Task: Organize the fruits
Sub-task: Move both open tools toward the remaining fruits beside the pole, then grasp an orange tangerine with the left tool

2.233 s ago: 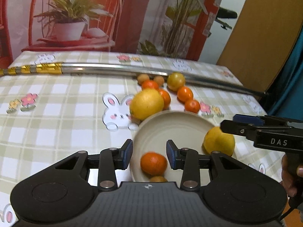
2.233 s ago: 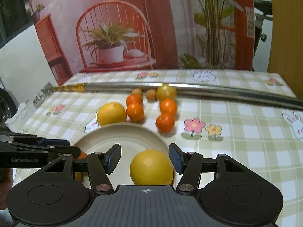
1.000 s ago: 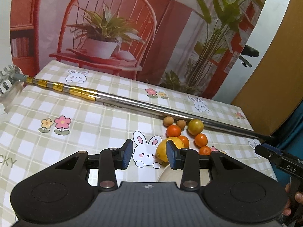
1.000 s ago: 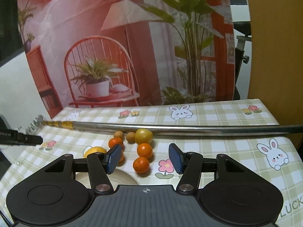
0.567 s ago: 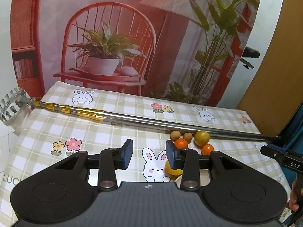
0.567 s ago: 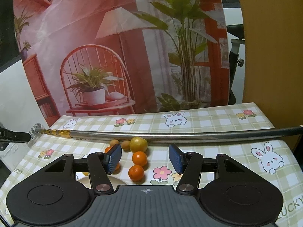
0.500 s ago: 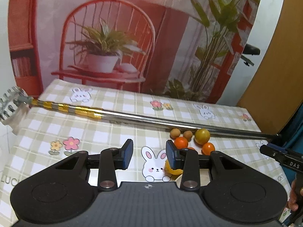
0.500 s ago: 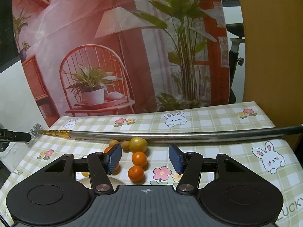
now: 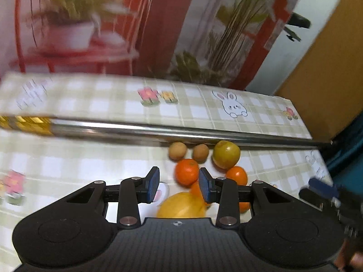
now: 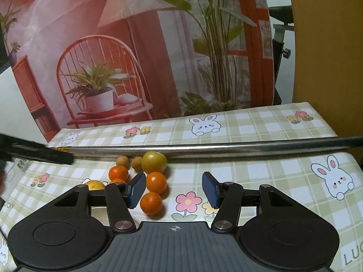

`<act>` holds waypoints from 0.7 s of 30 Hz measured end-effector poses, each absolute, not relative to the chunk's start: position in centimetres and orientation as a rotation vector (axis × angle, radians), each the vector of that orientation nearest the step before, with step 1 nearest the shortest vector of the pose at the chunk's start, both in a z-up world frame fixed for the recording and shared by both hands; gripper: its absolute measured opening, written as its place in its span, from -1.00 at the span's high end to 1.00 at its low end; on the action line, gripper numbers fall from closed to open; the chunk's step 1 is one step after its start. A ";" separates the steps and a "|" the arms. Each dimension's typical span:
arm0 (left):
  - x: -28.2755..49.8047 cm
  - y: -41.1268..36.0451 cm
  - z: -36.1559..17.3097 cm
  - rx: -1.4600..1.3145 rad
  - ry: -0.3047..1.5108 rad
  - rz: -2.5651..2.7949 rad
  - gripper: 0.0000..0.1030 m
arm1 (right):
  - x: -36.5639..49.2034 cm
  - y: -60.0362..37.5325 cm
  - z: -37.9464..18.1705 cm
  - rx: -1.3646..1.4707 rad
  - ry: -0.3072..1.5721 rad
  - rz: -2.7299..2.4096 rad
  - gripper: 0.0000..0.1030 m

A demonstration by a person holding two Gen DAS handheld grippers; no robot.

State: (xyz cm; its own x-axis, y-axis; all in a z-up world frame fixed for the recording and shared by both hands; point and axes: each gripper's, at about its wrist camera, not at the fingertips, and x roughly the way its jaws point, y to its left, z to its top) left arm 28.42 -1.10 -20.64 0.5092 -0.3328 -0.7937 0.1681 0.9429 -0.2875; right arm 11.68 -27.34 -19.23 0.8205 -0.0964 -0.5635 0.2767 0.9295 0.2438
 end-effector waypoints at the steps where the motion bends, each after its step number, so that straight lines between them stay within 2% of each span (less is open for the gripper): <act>1: 29.0 -1.2 -21.3 -0.205 1.014 -0.303 0.22 | 11.8 -27.6 -19.3 0.330 0.579 -0.201 -0.01; 21: 32.5 -3.6 -26.1 -0.250 1.147 -0.264 0.24 | 12.2 -29.2 -21.4 0.393 0.615 -0.216 -0.01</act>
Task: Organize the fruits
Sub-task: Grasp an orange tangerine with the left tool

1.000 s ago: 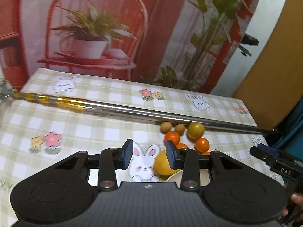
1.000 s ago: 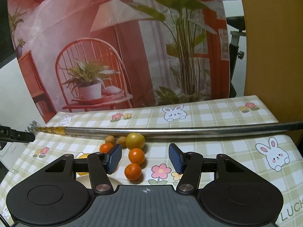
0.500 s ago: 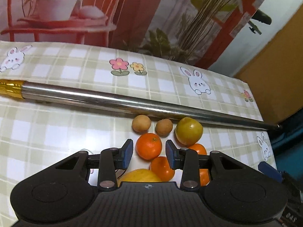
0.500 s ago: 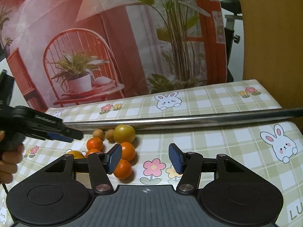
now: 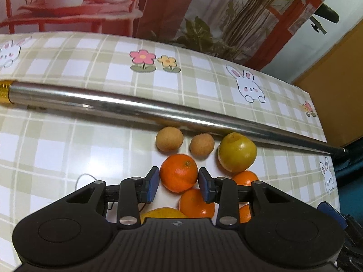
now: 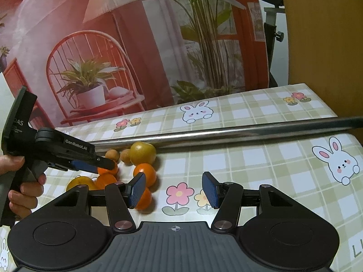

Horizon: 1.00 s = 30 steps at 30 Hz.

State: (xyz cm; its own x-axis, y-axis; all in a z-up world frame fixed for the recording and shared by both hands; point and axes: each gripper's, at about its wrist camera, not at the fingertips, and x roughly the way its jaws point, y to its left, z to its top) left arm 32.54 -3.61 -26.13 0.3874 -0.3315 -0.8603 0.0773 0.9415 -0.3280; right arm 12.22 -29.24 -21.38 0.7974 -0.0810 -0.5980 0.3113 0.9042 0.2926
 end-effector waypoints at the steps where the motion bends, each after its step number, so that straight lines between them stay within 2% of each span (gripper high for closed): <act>1: 32.5 -3.6 -26.2 -0.252 1.139 -0.262 0.24 | 12.2 -29.2 -21.4 0.396 0.616 -0.217 -0.01; 15: 30.0 -3.7 -22.5 -0.112 0.993 -0.272 0.26 | 12.5 -29.1 -22.8 0.413 0.654 -0.213 -0.01; 30: 24.6 -1.1 -19.0 -0.139 0.825 -0.302 0.26 | 16.4 -28.4 -23.4 0.352 0.654 -0.144 -0.01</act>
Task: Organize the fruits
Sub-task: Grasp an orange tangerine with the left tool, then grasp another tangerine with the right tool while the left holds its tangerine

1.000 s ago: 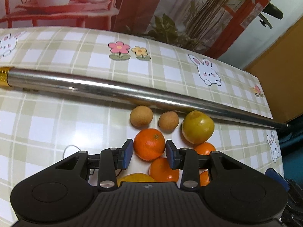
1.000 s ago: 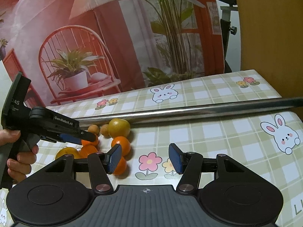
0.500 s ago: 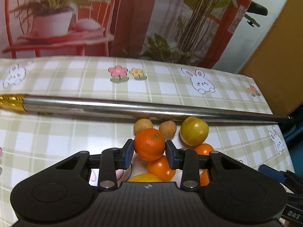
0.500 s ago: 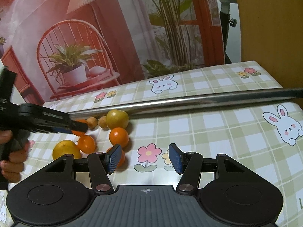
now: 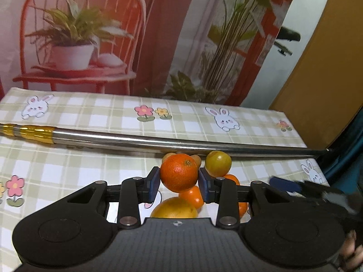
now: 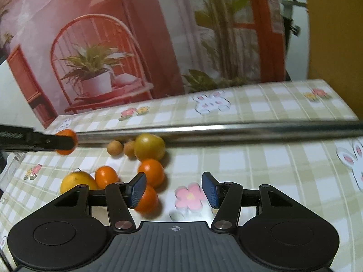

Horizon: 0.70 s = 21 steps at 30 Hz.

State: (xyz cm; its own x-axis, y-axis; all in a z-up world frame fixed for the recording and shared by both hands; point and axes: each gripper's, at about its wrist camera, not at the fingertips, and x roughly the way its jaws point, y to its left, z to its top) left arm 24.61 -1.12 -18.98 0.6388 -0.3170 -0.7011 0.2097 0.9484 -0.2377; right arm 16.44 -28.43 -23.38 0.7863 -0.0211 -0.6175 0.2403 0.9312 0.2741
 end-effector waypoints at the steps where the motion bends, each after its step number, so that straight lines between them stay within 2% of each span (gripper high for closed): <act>1: 24.1 -1.0 -18.7 -0.135 0.815 -0.302 0.26 | 16.9 -28.3 -23.4 0.344 0.648 -0.130 -0.01; 9: 21.9 -0.9 -18.1 -0.106 0.788 -0.339 0.26 | 21.0 -27.0 -24.4 0.267 0.689 -0.056 0.14; 21: 19.9 -0.2 -19.4 -0.124 0.823 -0.361 0.26 | 22.3 -26.3 -26.5 0.280 0.746 -0.069 0.36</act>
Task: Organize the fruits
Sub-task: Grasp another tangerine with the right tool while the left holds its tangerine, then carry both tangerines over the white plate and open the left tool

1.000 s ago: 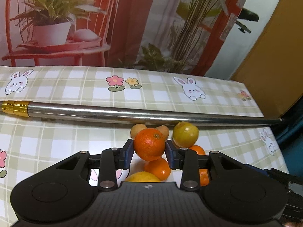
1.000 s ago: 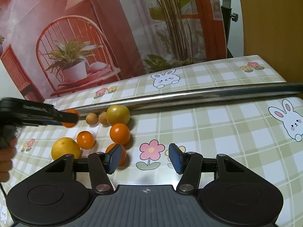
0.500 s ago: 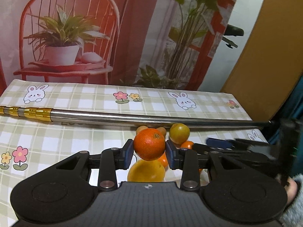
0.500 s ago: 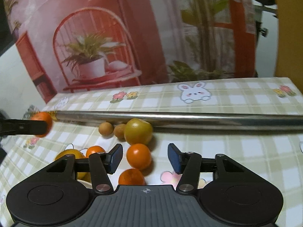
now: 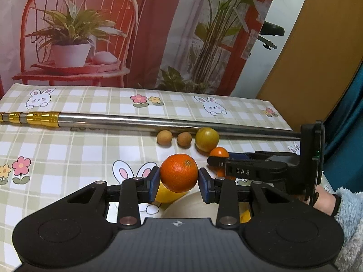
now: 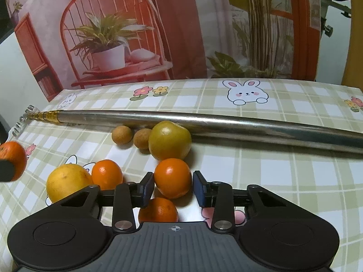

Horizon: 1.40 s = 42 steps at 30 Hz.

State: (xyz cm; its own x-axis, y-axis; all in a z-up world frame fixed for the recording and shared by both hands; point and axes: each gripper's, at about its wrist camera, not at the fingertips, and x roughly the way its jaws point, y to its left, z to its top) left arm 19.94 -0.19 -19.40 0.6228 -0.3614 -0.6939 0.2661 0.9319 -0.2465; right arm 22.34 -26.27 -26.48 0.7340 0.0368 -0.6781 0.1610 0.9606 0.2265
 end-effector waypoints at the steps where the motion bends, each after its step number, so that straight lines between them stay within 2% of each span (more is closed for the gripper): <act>1: 19.8 -0.2 -19.4 -0.124 0.825 -0.361 0.26 | 22.3 -26.3 -26.5 0.280 0.745 -0.069 0.36; 10: 19.0 -0.3 -19.9 -0.116 0.834 -0.367 0.26 | 21.1 -26.7 -26.1 0.300 0.716 -0.093 0.37; 21: 18.0 -1.1 -21.0 -0.072 0.874 -0.400 0.26 | 14.6 -27.0 -23.5 0.327 0.599 -0.144 0.37; 30: 18.2 -2.1 -23.5 -0.032 0.962 -0.416 0.25 | 11.1 -25.9 -23.5 0.332 0.598 -0.180 0.37; 42: 17.9 -2.4 -25.1 0.015 0.987 -0.391 0.25 | 10.0 -25.4 -23.8 0.344 0.610 -0.178 0.37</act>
